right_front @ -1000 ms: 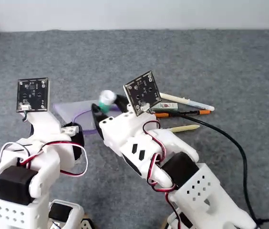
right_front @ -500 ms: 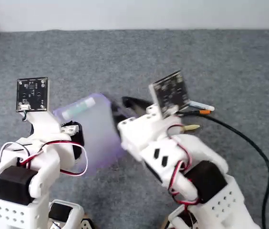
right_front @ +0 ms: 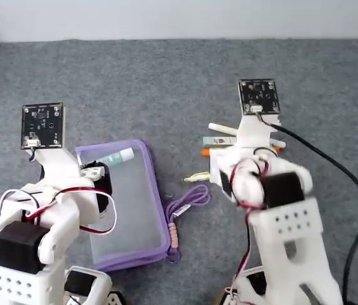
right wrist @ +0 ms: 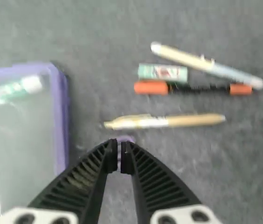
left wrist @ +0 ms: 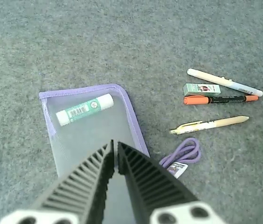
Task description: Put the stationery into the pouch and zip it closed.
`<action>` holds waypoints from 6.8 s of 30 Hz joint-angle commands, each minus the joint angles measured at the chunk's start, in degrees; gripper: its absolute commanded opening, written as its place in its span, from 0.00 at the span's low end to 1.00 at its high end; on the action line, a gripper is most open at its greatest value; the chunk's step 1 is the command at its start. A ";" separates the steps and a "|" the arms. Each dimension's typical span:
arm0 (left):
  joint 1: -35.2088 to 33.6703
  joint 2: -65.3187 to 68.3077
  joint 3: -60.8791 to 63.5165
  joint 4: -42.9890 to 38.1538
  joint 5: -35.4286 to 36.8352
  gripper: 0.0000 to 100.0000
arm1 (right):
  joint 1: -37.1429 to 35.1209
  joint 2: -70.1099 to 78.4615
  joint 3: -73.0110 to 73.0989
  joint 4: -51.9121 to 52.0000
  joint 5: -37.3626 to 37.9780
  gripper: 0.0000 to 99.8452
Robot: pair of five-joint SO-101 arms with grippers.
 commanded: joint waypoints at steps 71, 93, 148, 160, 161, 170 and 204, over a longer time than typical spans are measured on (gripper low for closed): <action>-27.16 0.09 4.53 4.66 -13.71 0.01 | -42.68 21.58 20.92 -31.25 19.78 0.02; -18.55 -0.26 4.18 8.44 -20.84 0.17 | -29.49 4.00 19.78 -38.73 29.19 0.01; -18.90 -0.18 26.77 -29.89 -18.37 0.01 | -27.74 -0.84 7.56 -30.29 33.14 0.01; -3.25 0.18 6.37 -3.34 -17.23 0.01 | -22.11 -0.57 -3.16 -30.29 33.32 0.01; -2.46 0.26 5.05 -2.46 -15.56 0.01 | -22.02 -0.75 -3.69 -30.20 33.32 0.01; -1.76 4.22 2.86 -1.14 -6.77 0.01 | -22.64 -0.84 -19.16 -11.91 26.20 0.22; -1.93 19.43 -13.32 8.35 -5.01 0.01 | 5.85 32.31 -28.13 19.21 34.73 0.17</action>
